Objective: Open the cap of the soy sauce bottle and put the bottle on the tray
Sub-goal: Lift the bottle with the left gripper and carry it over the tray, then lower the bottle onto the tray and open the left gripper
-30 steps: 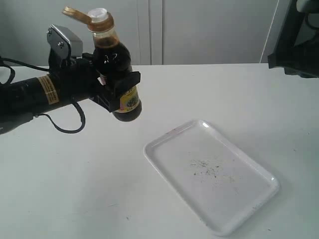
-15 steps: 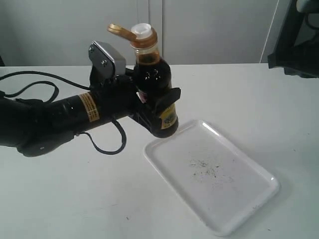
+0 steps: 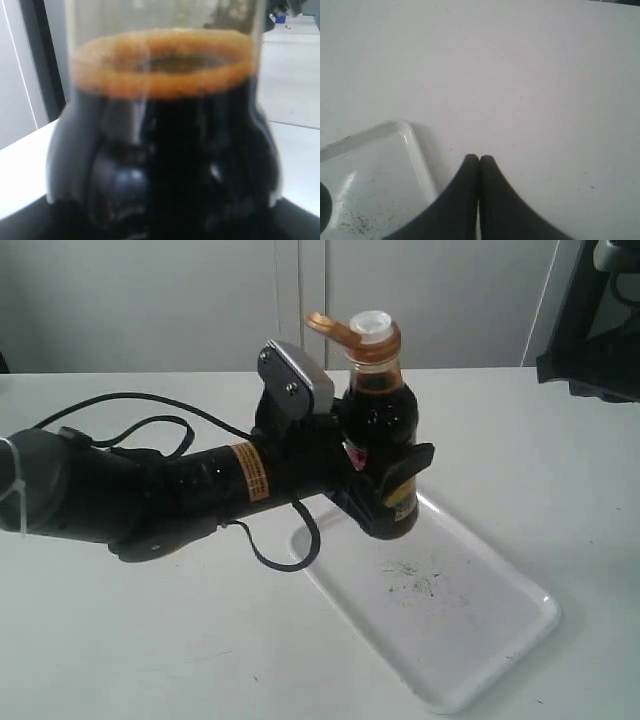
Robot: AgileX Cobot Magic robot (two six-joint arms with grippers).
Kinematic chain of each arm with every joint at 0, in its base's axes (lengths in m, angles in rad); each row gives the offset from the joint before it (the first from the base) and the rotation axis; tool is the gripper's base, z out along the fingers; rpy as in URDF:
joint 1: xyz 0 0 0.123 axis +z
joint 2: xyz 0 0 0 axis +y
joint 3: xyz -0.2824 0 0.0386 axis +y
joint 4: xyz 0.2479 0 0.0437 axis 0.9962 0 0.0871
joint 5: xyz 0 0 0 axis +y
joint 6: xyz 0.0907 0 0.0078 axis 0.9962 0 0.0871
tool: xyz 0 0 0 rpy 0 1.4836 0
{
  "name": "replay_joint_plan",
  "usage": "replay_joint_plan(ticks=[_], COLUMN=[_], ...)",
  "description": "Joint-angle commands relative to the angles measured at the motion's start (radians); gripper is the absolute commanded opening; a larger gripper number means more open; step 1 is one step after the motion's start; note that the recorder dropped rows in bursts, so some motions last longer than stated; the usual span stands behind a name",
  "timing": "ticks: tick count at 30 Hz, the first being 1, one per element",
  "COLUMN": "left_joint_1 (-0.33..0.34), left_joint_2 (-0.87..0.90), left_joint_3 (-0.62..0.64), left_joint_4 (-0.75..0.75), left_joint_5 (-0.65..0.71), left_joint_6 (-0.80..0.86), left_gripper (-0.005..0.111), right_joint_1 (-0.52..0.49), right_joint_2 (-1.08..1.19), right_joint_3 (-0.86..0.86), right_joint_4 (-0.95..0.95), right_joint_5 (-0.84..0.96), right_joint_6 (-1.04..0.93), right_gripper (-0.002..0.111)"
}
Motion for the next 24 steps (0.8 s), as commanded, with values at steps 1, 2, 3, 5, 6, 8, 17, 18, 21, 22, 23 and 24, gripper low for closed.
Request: replay_joint_plan(ticks=[1, 2, 3, 5, 6, 8, 17, 18, 21, 22, 23, 24], left_joint_1=[-0.036, -0.038, -0.046, -0.046, -0.048, -0.048, -0.048, -0.048, -0.048, -0.048, -0.048, -0.048], left_joint_2=[0.003, 0.008, 0.014, 0.025, 0.030, 0.039, 0.066, 0.068, 0.068, 0.068, 0.068, 0.068], left_joint_3=[-0.040, -0.041, -0.041, -0.041, -0.041, -0.041, -0.041, -0.041, -0.041, -0.041, -0.041, -0.041], left_joint_4=[-0.026, -0.024, -0.024, -0.024, -0.024, -0.024, -0.037, -0.040, -0.070, -0.083, -0.089, -0.089], left_joint_5=[-0.038, -0.036, -0.039, -0.037, -0.039, -0.037, -0.065, -0.064, -0.064, -0.064, -0.061, -0.061], left_joint_6=[0.003, 0.012, 0.023, 0.035, 0.035, 0.037, 0.056, 0.061, 0.079, 0.079, 0.079, 0.081], left_gripper=[0.000, 0.000, 0.000, 0.000, 0.000, 0.000, 0.000, 0.000, 0.000, 0.000, 0.000, 0.000], right_joint_1=[-0.003, -0.003, -0.003, -0.003, -0.003, -0.003, -0.003, -0.003, -0.003, -0.003, -0.003, -0.003], right_joint_2=[0.000, 0.000, 0.000, 0.000, 0.000, 0.000, 0.000, 0.000, 0.000, 0.000, 0.000, 0.000], right_joint_3=[0.003, 0.003, 0.003, 0.003, 0.003, 0.003, 0.003, 0.003, 0.003, 0.003, 0.003, 0.003], right_joint_4=[0.002, 0.002, 0.002, 0.002, 0.002, 0.002, 0.002, 0.002, 0.002, 0.002, 0.002, 0.002], right_joint_5=[-0.007, -0.007, -0.007, -0.007, -0.007, -0.007, -0.005, -0.005, -0.005, -0.005, -0.005, -0.005], right_joint_6=[-0.010, -0.010, -0.010, -0.010, -0.010, 0.002, -0.003, -0.003, -0.003, -0.003, -0.003, -0.003], right_gripper=[0.000, 0.000, 0.000, 0.000, 0.000, 0.000, 0.000, 0.000, 0.000, 0.000, 0.000, 0.000])
